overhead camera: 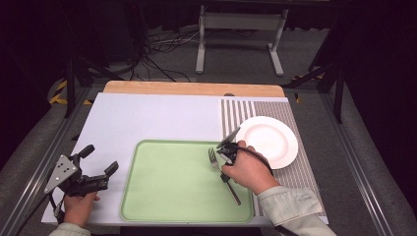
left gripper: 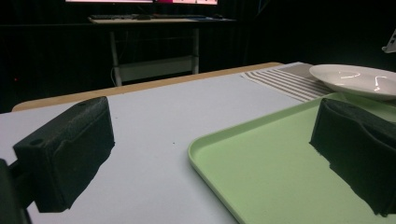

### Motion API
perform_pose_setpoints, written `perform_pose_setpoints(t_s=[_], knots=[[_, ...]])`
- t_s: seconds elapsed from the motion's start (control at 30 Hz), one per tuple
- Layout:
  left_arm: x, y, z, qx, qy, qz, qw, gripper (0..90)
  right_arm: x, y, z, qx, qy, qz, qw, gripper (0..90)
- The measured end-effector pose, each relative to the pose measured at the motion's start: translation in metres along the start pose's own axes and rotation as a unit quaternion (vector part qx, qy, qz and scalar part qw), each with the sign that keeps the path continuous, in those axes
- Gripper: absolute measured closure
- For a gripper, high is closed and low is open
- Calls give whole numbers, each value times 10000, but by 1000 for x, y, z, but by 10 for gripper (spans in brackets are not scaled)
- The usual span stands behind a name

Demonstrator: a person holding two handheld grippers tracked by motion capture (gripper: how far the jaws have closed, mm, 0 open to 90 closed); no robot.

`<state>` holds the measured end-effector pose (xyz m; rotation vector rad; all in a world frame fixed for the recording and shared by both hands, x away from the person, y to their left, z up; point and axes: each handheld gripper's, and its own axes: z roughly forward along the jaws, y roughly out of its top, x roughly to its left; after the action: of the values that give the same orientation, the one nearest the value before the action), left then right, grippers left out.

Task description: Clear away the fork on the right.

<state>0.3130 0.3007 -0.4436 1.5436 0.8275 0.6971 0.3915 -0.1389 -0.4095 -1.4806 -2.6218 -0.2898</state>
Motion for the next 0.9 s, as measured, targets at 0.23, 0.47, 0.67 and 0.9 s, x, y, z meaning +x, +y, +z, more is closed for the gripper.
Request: perform_pose_setpoints(t_s=[0.23,0.47,0.67,0.9], knots=[[0,0,0,1,-1,-3,10000,3,0,-1,-1,-70,-33,-98,9999,773],[0,0,0,-3,7,6,10000,4,2,-2,-10,-482,-133,-437,9978,631],[0,0,0,-4,5,7,10000,4,3,-1,-16,-1201,-365,-1533,9802,261],[0,0,0,-5,4,2,10000,3,9,1,-23,-1784,-420,-2334,9550,213]])
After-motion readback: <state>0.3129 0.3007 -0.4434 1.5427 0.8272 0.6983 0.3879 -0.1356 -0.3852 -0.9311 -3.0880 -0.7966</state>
